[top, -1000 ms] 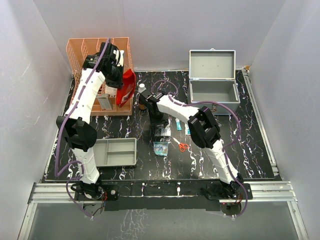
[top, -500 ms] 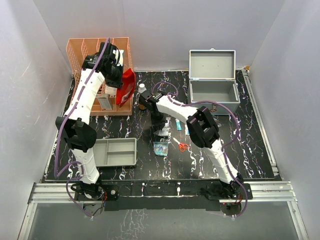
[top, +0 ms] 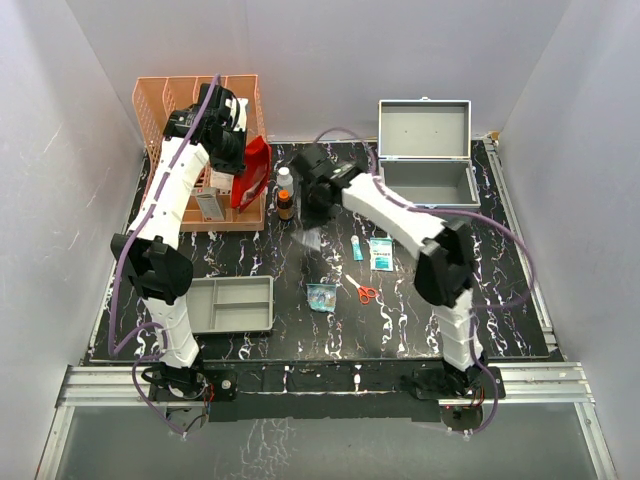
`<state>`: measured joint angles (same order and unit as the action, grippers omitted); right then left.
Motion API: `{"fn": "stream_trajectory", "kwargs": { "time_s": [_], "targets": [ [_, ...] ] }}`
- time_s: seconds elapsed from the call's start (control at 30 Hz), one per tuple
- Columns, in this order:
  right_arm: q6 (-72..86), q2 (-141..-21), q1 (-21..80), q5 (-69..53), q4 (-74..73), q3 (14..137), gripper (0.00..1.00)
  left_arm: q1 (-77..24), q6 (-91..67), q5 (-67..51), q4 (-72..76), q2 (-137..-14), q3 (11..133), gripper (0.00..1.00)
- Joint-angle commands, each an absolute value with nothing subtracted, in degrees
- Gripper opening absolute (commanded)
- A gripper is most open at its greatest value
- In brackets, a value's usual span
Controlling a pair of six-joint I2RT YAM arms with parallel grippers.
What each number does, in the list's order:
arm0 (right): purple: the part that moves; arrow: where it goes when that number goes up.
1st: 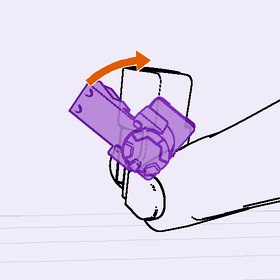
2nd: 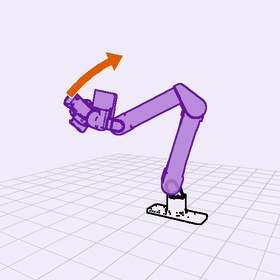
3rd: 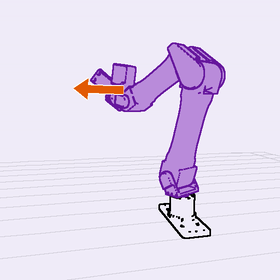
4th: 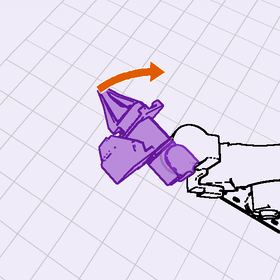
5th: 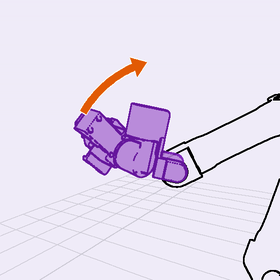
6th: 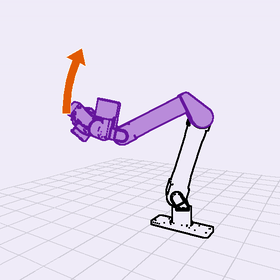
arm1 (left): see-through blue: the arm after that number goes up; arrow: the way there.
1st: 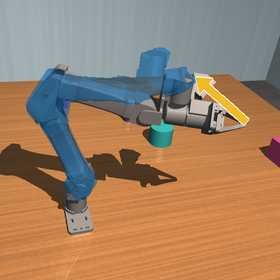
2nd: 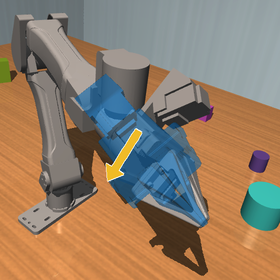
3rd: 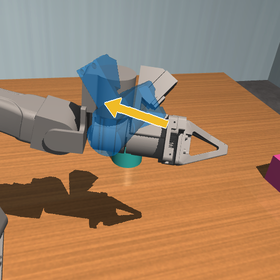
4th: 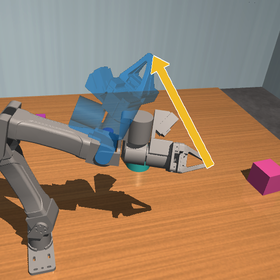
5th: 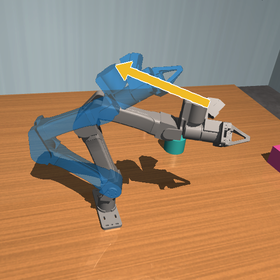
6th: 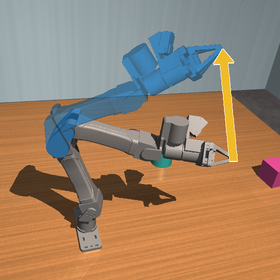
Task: Organize the medicine kit
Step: Place the medical item at the medicine pouch.
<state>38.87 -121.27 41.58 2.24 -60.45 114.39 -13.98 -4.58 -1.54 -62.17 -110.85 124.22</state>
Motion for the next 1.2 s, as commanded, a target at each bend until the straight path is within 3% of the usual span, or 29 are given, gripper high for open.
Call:
{"fn": "stream_trajectory", "kwargs": {
  "time_s": [0.0, 0.27, 0.6, 0.83, 1.17],
  "targets": [
    [42.98, -106.82, 37.45, -6.18, -47.45, 110.24, 0.00, -13.75, -4.02, -2.80, -63.37, -108.50, 127.66, 0.00],
    [51.97, -98.14, 32.74, -20.67, -19.75, 100.37, 0.00, -16.28, -3.26, -2.03, -62.89, -110.32, 129.89, 0.00],
    [70.28, -102.21, 32.45, -31.69, 20.60, 89.03, 0.00, -16.89, -3.60, -2.48, -62.58, -111.01, 131.02, 0.00],
    [75.05, -105.68, 32.51, -33.53, 29.44, 87.01, 0.00, -16.88, -4.09, -3.07, -62.53, -110.69, 130.91, 0.00],
    [75.12, -109.76, 32.49, -32.07, 31.18, 88.65, 0.00, -16.94, -5.09, -5.56, -62.49, -110.35, 131.09, 0.00]
  ]
}}
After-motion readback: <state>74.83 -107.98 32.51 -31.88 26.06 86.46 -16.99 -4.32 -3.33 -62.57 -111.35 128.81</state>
